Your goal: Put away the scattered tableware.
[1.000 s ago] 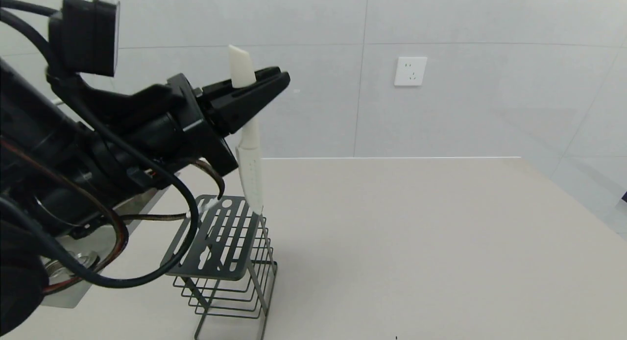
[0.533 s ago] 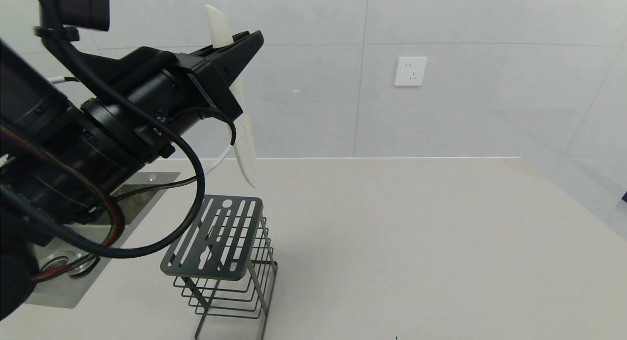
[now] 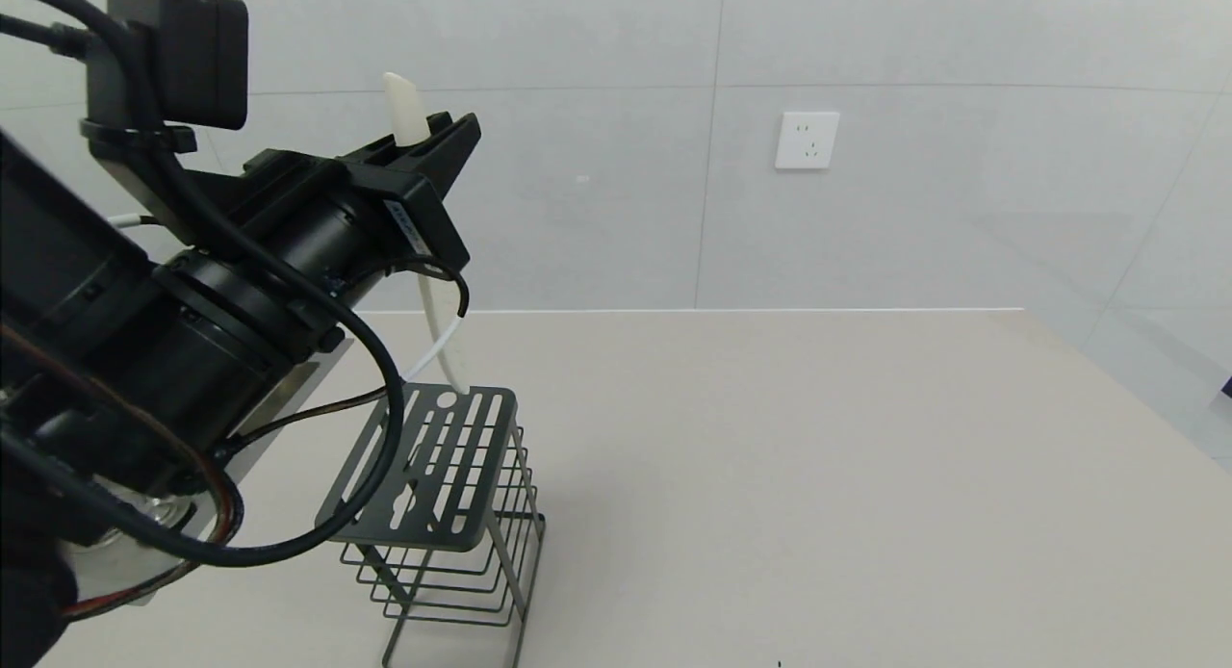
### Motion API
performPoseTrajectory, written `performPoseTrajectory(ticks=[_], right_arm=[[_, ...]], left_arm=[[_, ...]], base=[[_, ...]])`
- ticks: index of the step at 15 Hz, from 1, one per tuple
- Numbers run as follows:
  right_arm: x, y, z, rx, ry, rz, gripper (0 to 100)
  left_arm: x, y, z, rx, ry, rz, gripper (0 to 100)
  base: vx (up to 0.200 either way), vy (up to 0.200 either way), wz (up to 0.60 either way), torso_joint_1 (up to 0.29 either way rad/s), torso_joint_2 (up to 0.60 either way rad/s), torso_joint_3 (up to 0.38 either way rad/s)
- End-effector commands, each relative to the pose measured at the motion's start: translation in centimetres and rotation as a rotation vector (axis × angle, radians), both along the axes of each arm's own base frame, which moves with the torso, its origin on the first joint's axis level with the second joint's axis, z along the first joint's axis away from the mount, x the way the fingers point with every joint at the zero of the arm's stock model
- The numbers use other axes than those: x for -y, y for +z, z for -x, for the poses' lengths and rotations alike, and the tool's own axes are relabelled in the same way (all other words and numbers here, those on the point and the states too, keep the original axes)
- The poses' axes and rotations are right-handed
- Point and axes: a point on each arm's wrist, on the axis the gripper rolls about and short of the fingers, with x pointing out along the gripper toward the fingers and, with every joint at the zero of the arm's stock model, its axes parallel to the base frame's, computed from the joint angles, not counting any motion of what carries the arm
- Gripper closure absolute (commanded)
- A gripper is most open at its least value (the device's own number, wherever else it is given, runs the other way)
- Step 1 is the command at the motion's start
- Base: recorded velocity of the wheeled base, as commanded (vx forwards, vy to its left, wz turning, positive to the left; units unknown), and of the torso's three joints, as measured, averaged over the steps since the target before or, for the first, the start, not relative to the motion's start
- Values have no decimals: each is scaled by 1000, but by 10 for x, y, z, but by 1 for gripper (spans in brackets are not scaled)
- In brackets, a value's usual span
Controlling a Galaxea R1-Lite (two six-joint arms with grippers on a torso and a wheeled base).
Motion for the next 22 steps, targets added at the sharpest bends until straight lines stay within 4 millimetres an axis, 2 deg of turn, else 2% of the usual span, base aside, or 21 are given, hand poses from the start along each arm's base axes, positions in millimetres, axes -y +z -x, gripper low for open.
performPoseTrajectory(ticks=[1, 5, 7, 9, 12, 16, 22], right_arm=[[0, 0, 0, -1, 1, 0, 100], [0, 0, 0, -1, 1, 0, 100], [0, 0, 0, 0, 1, 0, 100], [0, 0, 0, 0, 1, 0, 100], [0, 0, 0, 0, 1, 0, 100], [0, 0, 0, 0, 1, 0, 100], [0, 0, 0, 0, 1, 0, 100]], left_arm=[[-1, -4, 0, -7, 11, -3, 100], [4, -5, 2, -3, 38, 17, 100], [14, -8, 15, 1, 40, 22, 100], [16, -19, 21, -27, 69, 23, 100], [14, -23, 19, -25, 78, 26, 100], [12, -43, 1, -42, 123, 8, 100], [18, -49, -4, -31, 102, 12, 100]], base=[[0, 0, 0, 0, 0, 0], [0, 0, 0, 0, 0, 0], [0, 0, 0, 0, 0, 0], [0, 0, 0, 0, 0, 0], [0, 0, 0, 0, 0, 0], [0, 0, 0, 0, 0, 0], [0, 0, 0, 0, 0, 0]])
